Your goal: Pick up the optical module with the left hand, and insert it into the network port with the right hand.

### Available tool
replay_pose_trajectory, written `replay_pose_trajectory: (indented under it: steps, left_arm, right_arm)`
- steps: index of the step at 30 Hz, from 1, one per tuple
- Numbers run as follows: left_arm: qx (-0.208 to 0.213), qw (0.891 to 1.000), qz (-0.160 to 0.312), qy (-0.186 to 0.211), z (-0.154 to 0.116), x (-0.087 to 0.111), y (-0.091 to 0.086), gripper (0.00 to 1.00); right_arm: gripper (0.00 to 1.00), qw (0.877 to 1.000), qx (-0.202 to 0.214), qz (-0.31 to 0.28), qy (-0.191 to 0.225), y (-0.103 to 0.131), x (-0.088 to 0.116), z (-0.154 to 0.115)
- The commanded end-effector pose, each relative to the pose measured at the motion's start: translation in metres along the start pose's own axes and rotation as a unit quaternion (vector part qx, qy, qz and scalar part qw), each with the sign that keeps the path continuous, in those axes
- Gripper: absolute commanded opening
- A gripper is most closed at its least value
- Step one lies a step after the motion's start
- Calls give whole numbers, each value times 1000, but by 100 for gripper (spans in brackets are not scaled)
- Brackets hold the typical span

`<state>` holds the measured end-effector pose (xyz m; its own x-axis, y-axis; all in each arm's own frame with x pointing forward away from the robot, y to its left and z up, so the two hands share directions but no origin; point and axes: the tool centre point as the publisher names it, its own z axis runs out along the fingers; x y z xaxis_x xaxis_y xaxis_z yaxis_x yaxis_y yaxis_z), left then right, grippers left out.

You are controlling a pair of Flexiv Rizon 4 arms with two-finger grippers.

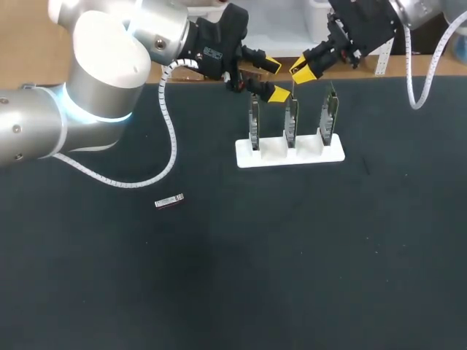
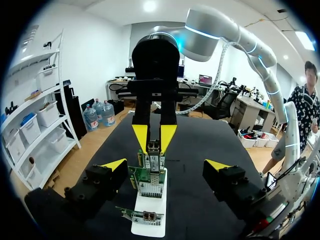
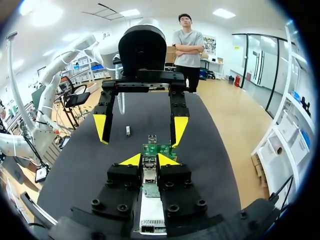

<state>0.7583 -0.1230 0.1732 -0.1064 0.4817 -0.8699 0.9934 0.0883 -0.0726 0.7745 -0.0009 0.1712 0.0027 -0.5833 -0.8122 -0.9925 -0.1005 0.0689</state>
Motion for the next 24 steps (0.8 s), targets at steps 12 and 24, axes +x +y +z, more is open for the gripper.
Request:
replay_pose_trajectory:
  steps: [12,24]
  left_arm:
    - [2,1000,-1,4,1,-2,3,100]
    - [2,1000,-1,4,1,-2,3,100]
  right_arm:
    - [0,1000,8,-10,1,1,-1,1]
    - [0,1000,7,-8,3,3,2,0]
